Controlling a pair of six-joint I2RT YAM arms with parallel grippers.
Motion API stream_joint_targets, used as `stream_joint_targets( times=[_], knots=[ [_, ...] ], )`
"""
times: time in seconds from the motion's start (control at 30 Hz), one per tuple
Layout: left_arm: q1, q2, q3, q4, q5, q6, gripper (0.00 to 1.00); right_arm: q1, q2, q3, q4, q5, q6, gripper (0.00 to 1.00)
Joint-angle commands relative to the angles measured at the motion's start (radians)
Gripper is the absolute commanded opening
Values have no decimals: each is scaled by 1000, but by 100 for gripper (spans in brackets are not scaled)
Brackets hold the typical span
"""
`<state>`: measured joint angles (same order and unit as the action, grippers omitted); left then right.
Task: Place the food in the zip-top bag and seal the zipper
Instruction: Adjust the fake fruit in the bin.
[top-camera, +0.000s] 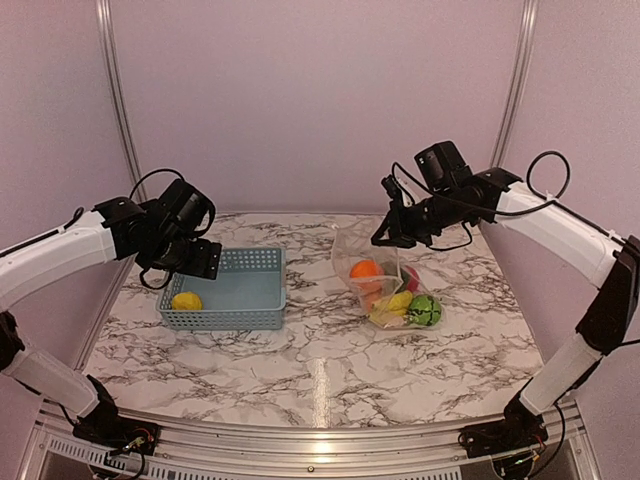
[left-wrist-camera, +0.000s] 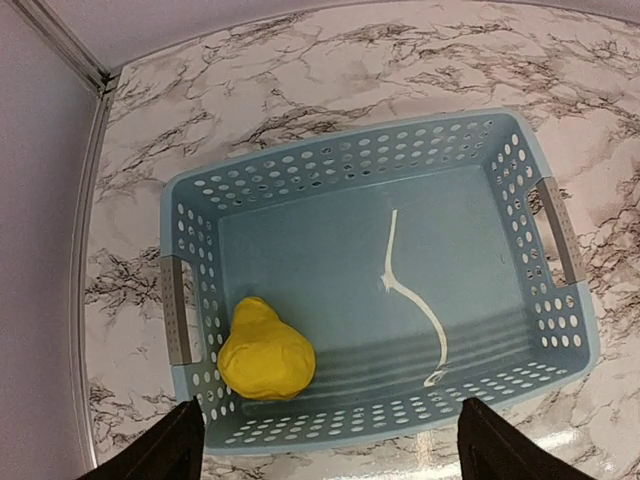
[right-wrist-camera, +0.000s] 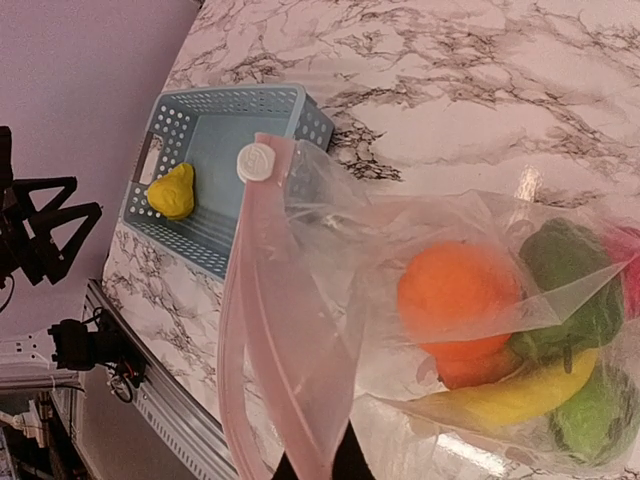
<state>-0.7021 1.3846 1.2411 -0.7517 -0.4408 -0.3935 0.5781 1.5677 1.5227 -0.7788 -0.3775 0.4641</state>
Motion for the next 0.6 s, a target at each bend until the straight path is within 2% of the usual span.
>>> stream_joint_targets(
  times=[0.0,0.33,0.57],
  knots=[
    [43,-16,-42,-90,7,-42,89,13,-48,-10,5,-2,6,0],
    [131,43,-97,-139,31,-89,89,14,-71,-23,1,-6,-2,0],
    [167,93,-122,-95,63,-100,86,13,-92,-47,8,2,6,0]
  ],
)
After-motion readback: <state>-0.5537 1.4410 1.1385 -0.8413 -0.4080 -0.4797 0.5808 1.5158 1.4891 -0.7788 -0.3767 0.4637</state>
